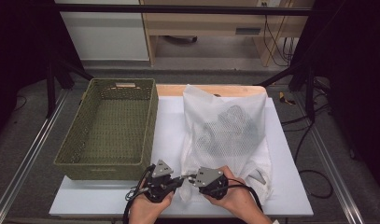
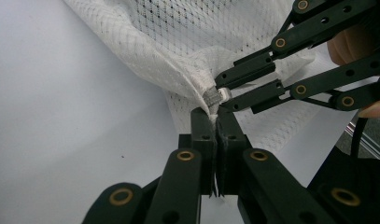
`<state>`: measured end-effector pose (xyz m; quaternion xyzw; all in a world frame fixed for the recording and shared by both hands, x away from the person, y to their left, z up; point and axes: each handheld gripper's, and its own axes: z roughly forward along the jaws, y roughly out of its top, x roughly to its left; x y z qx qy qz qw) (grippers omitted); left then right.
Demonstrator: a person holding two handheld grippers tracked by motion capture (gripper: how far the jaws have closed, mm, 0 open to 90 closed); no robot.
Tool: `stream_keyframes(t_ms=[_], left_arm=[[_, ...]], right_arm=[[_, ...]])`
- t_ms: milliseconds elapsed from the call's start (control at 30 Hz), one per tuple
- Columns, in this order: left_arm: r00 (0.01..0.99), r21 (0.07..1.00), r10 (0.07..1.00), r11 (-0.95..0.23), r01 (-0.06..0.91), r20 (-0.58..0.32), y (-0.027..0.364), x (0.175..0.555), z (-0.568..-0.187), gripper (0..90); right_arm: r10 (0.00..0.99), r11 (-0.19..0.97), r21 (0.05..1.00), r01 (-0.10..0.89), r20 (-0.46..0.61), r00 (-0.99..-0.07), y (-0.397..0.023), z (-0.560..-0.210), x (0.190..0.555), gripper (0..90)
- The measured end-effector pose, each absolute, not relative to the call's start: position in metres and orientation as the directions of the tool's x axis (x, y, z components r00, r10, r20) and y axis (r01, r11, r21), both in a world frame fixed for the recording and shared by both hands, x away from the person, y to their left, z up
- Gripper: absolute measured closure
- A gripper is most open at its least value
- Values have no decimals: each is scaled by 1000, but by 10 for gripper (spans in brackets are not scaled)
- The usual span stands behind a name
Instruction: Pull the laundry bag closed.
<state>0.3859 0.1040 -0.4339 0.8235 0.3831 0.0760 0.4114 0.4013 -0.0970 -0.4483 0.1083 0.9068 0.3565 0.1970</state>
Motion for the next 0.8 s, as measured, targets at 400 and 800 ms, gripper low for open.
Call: stream_keyframes(t_ms=[400,800], left_arm=[[700,747,692,-368,554,-178,99,383,-436,883],[696,756,698,-362,546,-168,98,381,-436,883]], right_arm=[[348,723,687,77,-266,-899,-100,-449,403,814],[340,743,666,68,-287,-896,-99,-445,401,818]])
